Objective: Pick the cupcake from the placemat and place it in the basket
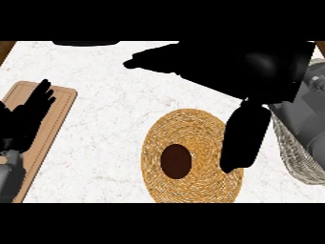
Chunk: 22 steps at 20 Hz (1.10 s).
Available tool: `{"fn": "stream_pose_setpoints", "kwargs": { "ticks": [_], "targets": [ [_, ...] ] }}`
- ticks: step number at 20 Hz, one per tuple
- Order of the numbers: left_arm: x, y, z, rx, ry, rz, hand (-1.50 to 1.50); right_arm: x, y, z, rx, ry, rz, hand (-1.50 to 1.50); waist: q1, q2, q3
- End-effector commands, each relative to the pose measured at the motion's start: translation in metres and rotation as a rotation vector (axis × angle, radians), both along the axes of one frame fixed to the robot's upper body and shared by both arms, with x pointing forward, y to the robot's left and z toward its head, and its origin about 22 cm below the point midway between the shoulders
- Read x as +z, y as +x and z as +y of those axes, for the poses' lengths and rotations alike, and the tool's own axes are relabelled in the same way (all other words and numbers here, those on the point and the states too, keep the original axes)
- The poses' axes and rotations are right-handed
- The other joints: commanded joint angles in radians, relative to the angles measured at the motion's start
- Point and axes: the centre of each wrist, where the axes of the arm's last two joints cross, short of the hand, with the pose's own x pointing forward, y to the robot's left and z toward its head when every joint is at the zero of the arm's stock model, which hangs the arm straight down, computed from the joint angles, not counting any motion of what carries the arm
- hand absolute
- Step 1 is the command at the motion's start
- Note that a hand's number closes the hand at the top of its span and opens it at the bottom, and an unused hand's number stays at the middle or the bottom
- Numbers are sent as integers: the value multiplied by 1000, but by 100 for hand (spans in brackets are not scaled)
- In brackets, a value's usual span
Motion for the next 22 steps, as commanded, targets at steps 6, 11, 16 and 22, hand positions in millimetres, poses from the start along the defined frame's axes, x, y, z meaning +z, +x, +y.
{"fn": "stream_pose_setpoints", "kwargs": {
  "ticks": [6, 11, 16, 22],
  "targets": [
    [-6, -8, -11, 6, 0, 11, 0, -16, -7, -70, 0, 143, 90, -150, 1, 2, 1],
    [10, -5, 0, -6, 21, -13, 0, -49, 3, -100, 2, 190, 119, -150, 10, 5, 2],
    [-4, -1, -8, -2, -1, -1, 0, -108, -11, -81, -3, 227, 113, -150, 10, 7, 2],
    [1, 21, -6, 15, 5, -14, 0, -166, -10, -40, -2, 277, 88, -150, 8, 10, 1]
  ]
}}
